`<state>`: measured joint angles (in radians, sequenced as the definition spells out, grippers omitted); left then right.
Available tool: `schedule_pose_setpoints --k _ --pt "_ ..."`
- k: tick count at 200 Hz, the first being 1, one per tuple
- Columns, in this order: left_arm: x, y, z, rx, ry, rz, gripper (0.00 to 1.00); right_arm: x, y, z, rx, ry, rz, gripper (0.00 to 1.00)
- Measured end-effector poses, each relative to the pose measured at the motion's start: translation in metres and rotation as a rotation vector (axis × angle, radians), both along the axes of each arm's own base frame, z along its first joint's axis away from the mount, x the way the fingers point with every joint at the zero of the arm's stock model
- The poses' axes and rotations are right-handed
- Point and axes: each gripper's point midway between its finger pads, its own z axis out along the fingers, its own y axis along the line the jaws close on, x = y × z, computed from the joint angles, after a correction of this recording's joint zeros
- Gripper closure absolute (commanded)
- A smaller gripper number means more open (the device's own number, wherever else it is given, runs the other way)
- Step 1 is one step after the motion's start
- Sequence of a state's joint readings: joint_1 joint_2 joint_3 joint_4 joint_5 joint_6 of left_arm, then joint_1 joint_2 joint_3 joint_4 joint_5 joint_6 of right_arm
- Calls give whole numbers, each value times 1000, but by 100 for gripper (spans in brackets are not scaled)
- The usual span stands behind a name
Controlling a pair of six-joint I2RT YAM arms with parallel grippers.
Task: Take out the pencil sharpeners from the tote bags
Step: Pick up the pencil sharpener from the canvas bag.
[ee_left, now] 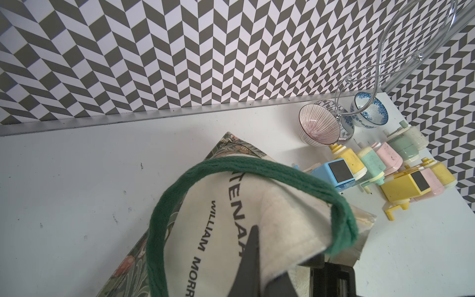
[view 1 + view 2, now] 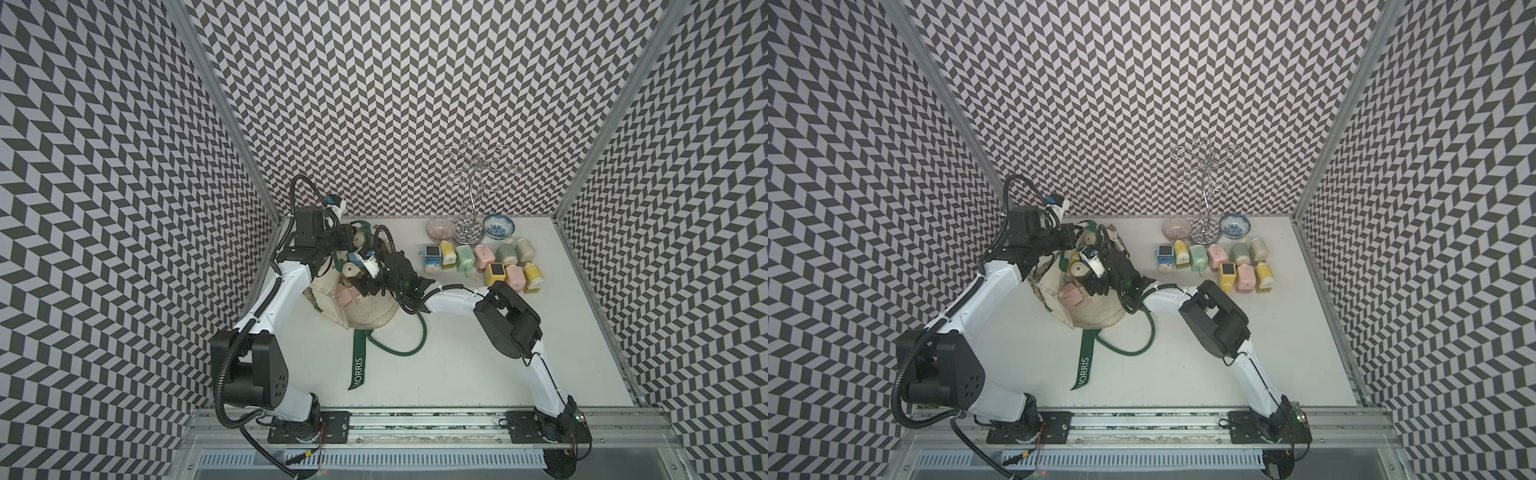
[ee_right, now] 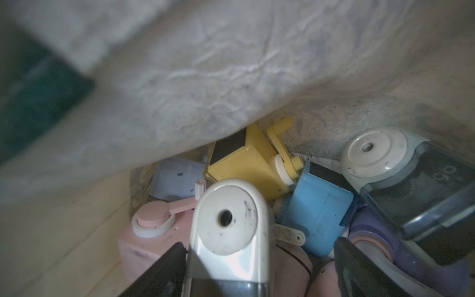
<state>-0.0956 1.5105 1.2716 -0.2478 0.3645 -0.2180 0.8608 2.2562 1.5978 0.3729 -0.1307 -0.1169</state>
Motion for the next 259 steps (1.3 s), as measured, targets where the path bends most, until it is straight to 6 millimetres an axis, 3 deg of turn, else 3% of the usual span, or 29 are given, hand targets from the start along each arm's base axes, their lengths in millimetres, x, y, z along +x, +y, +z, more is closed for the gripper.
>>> schedule_pose_setpoints --k 42,70,96,126,147,208,236,259 --pt "0 0 0 0 0 0 100 -1 1 -15 -57 41 11 44" --pt "0 0 0 0 0 1 100 -6 -2 -25 -69 80 14 48" --pt "0 0 0 0 0 1 100 -19 -14 -39 -72 129 13 46" --pt "0 0 1 0 -1 1 100 -36 -26 -66 -105 204 15 28" --pt "-1 0 1 0 -1 1 100 -44 -29 -78 -133 232 21 26" --pt "-2 1 1 2 0 3 100 -41 -31 -77 -228 243 9 40" --pt "-2 1 1 2 1 4 100 -41 -42 -86 -298 266 -22 46" --pt "-2 1 1 2 1 3 100 -43 -51 -91 -347 278 -37 64"
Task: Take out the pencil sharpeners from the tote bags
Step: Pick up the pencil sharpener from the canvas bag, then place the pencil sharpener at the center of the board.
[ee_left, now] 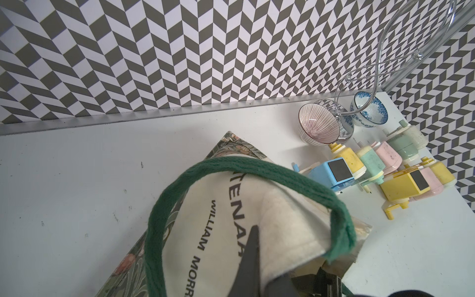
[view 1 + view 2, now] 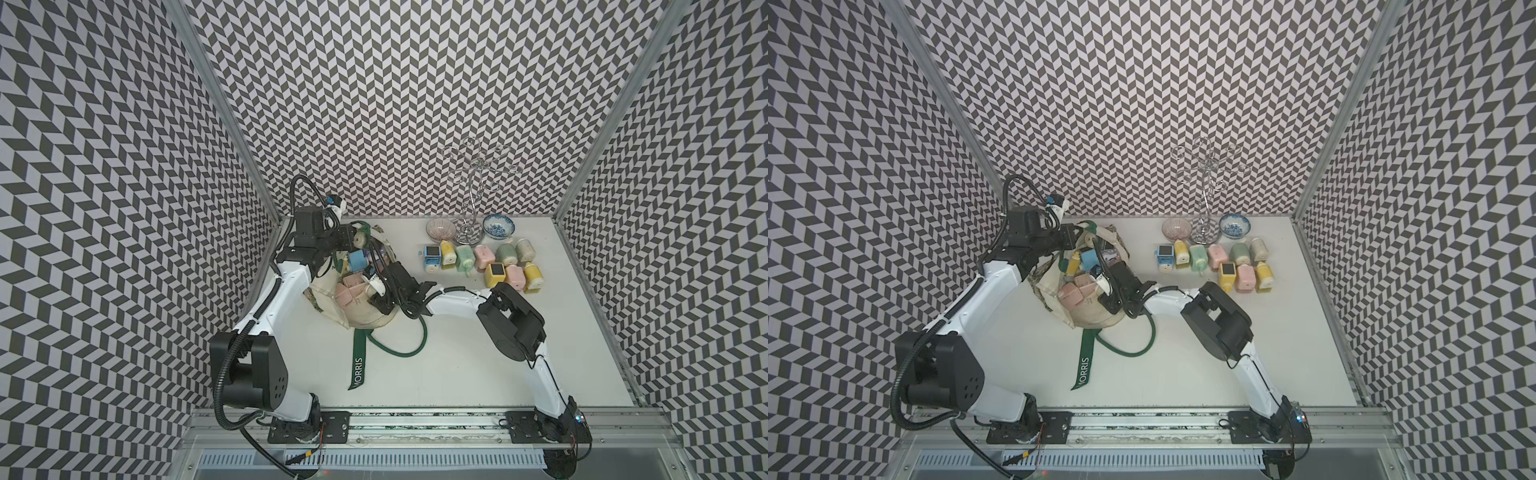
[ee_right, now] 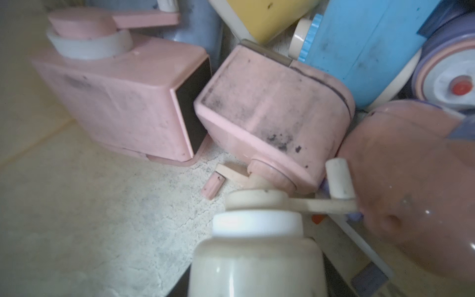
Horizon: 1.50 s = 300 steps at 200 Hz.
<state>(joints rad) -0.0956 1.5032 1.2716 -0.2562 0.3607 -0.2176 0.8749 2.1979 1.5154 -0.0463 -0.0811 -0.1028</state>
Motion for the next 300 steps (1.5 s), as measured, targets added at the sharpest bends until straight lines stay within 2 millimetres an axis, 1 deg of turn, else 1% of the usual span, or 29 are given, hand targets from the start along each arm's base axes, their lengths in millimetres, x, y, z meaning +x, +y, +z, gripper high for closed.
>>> schedule_pose_setpoints --k 7,12,45,67,88,123,141,158,178,193,210,232,249,265,274,287,300 --pt "0 0 0 0 0 0 100 -1 -2 1 -10 1 -1 70" --pt "0 0 0 0 0 0 100 -2 -4 2 -15 2 -2 72" --pt "0 0 0 0 0 0 100 -12 -15 10 -30 -15 21 78" --pt "0 0 0 0 0 0 100 -28 -27 22 -20 -43 67 79" --pt "0 0 0 2 -1 0 100 -47 -38 48 21 -90 133 80" --pt "0 1 0 4 -2 2 100 -77 -54 102 141 -204 221 80" --pt "0 1 0 5 -2 3 100 -85 -63 119 178 -245 227 80" --pt "0 1 0 5 -2 2 100 -84 -72 126 186 -274 190 81" --pt "0 0 0 4 -1 1 100 -70 -85 123 172 -271 90 81" --pt "0 0 0 4 -1 0 100 -53 -103 117 155 -254 -13 81" --pt "0 0 0 4 -2 0 100 -31 -135 106 136 -230 -151 80" --pt "0 0 0 4 -2 0 100 -11 -178 89 126 -177 -310 79" --pt "0 0 0 4 -2 0 100 1 -209 73 119 -133 -425 80" --pt "0 0 0 4 -2 0 100 9 -234 61 105 -107 -524 80" --pt "0 0 0 4 -2 0 100 13 -244 58 99 -100 -571 80" --pt "0 0 0 4 -2 0 100 18 -252 53 95 -93 -619 80" --pt "0 0 0 4 -2 0 100 23 -261 43 81 -78 -664 80"
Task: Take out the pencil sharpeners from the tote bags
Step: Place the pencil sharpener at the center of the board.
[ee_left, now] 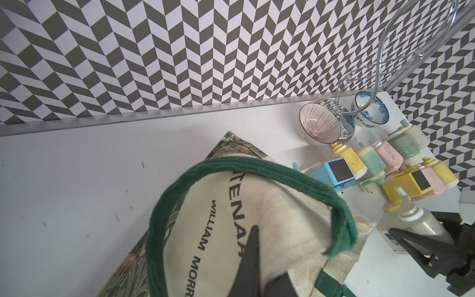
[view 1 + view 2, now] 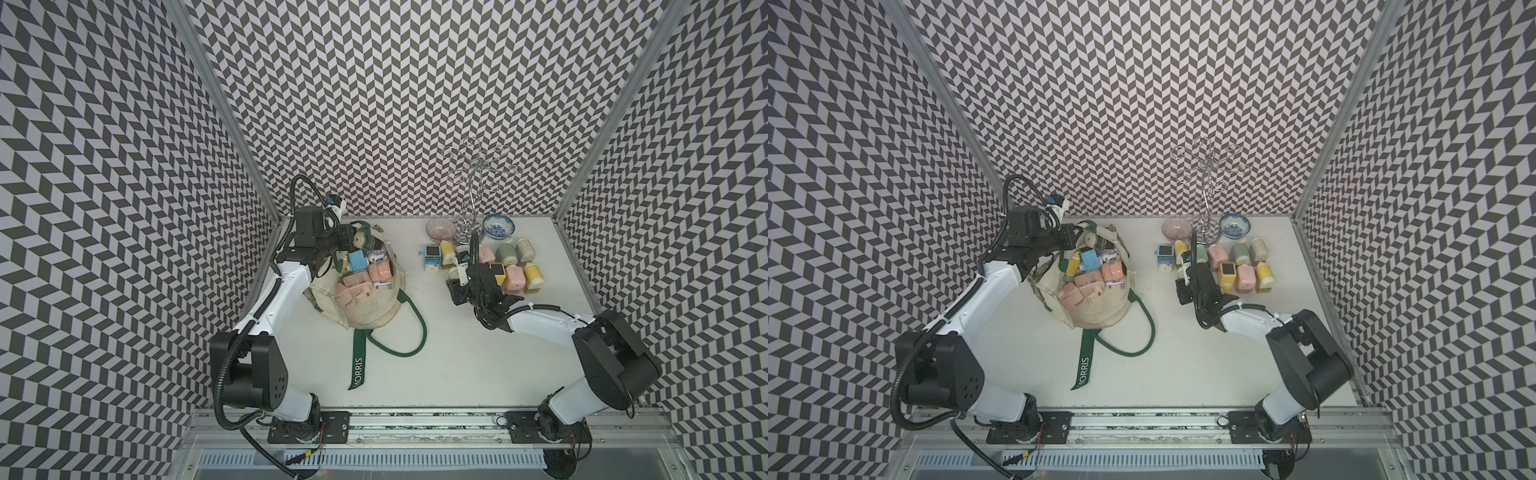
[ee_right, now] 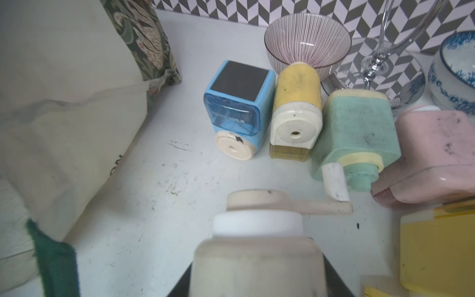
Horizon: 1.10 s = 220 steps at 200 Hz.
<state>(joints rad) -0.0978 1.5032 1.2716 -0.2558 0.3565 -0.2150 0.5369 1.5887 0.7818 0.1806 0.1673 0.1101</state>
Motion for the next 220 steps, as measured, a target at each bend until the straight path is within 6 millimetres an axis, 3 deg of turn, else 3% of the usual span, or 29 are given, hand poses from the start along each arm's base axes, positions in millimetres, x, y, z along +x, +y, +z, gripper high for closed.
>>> schedule_pose_setpoints --k 49,118,220 --pt "0 0 0 0 0 0 100 20 -27 -34 -22 86 -126 80" --pt "0 0 0 0 0 0 100 32 -58 -48 -30 114 -239 79" --pt "0 -2 0 2 -1 -3 100 35 -71 -48 -23 110 -309 67"
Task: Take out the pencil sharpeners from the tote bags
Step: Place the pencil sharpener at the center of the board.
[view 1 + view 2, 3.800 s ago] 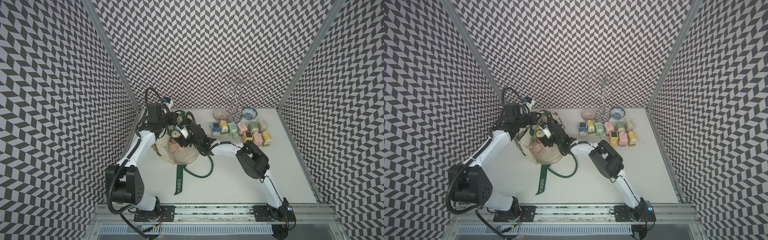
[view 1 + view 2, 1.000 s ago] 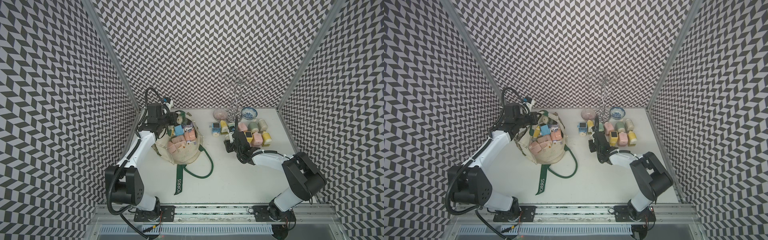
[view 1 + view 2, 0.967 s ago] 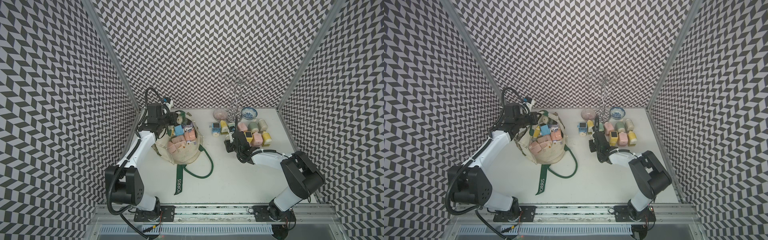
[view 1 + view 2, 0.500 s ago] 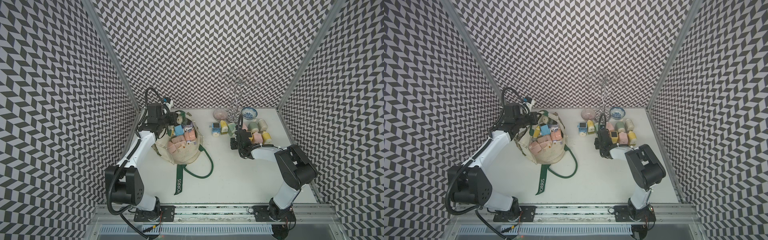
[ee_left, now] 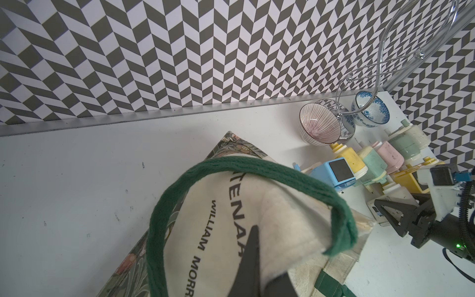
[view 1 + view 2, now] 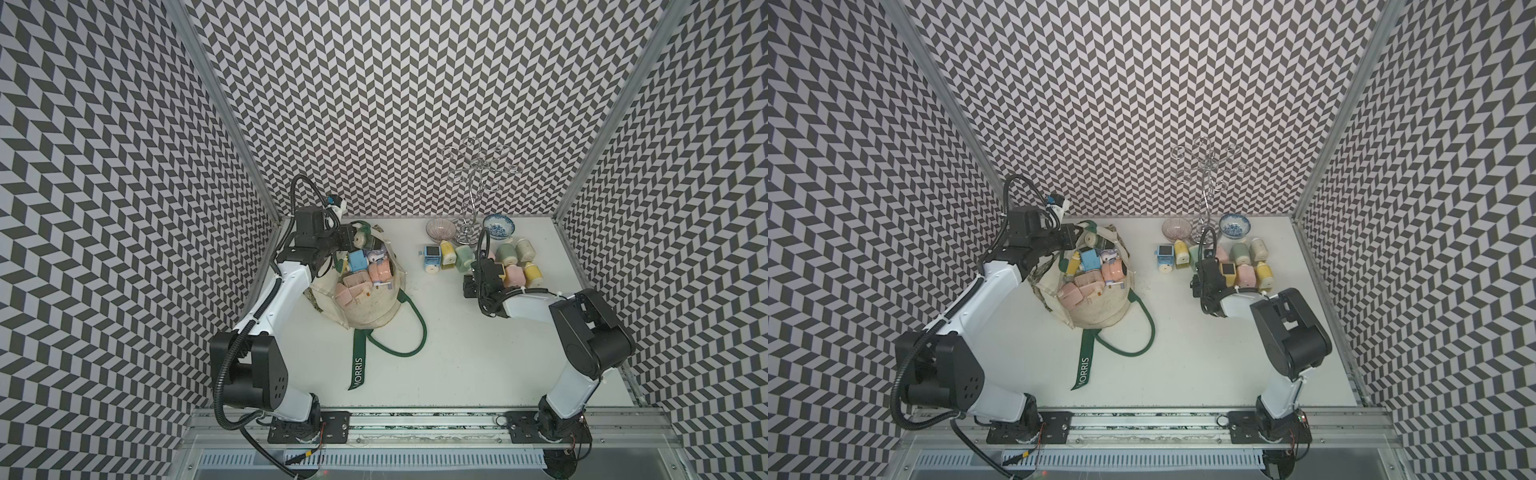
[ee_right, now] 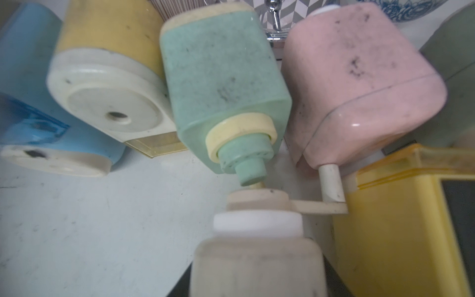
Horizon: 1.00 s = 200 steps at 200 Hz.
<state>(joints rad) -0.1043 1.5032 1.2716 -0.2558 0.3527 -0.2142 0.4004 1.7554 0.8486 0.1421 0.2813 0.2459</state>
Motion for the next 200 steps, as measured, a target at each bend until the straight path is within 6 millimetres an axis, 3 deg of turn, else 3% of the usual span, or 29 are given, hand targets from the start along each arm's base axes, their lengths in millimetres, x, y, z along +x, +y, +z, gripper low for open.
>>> schedule_pose_setpoints --k 57,140,200 --pt "0 0 0 4 -2 0 100 1 -6 -2 -2 -1 -36 61" --pt "0 0 0 9 -3 2 100 3 -4 -1 4 5 -31 37" --pt "0 -1 0 14 -4 3 100 0 -4 24 15 -8 -28 32"
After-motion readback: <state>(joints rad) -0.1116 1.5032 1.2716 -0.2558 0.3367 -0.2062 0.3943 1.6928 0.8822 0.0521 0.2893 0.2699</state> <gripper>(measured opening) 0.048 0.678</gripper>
